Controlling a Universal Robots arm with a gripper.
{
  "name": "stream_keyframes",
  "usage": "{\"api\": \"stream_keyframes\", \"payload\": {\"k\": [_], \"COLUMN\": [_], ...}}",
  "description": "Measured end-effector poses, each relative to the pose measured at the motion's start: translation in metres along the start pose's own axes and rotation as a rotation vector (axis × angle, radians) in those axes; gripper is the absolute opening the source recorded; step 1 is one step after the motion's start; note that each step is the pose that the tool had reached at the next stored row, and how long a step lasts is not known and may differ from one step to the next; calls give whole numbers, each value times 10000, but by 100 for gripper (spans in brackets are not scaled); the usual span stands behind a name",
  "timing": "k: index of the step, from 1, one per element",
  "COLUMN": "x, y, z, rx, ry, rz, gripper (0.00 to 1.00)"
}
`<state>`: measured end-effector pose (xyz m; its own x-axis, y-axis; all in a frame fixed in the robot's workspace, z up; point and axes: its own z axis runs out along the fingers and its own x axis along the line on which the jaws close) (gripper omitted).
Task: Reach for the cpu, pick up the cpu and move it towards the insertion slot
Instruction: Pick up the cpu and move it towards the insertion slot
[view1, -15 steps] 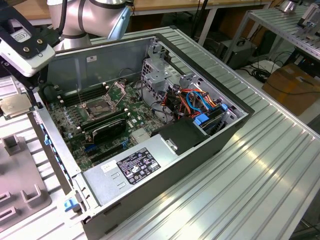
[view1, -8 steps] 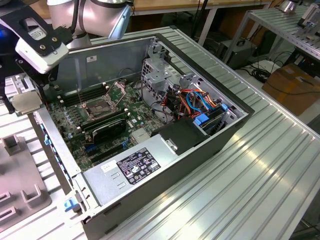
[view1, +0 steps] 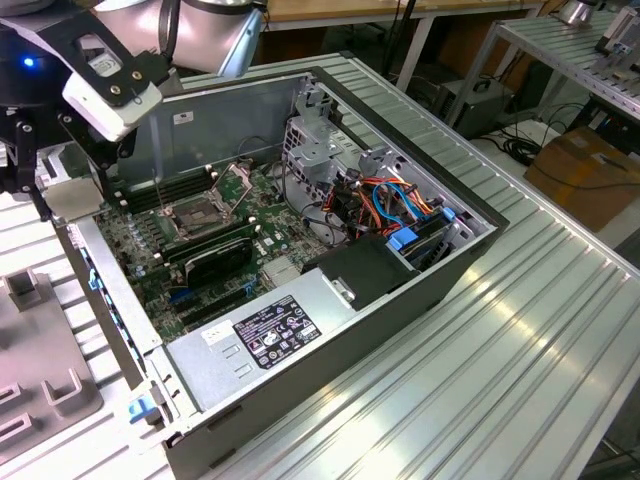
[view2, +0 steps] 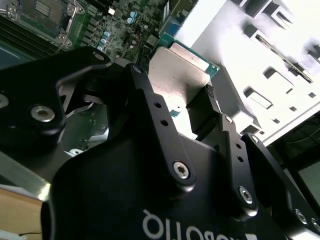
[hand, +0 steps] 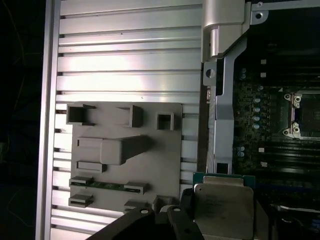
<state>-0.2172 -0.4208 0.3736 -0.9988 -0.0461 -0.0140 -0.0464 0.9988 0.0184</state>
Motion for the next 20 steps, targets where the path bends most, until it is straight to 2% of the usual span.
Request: {"api": "stream_keyframes", "payload": {"k": [13, 20], "x": [-180, -217], "y": [-8, -10], "z": [8, 11], "rx": [-1, 0], "ry": [-2, 0], "rz": [0, 1], "gripper": [55, 55]}}
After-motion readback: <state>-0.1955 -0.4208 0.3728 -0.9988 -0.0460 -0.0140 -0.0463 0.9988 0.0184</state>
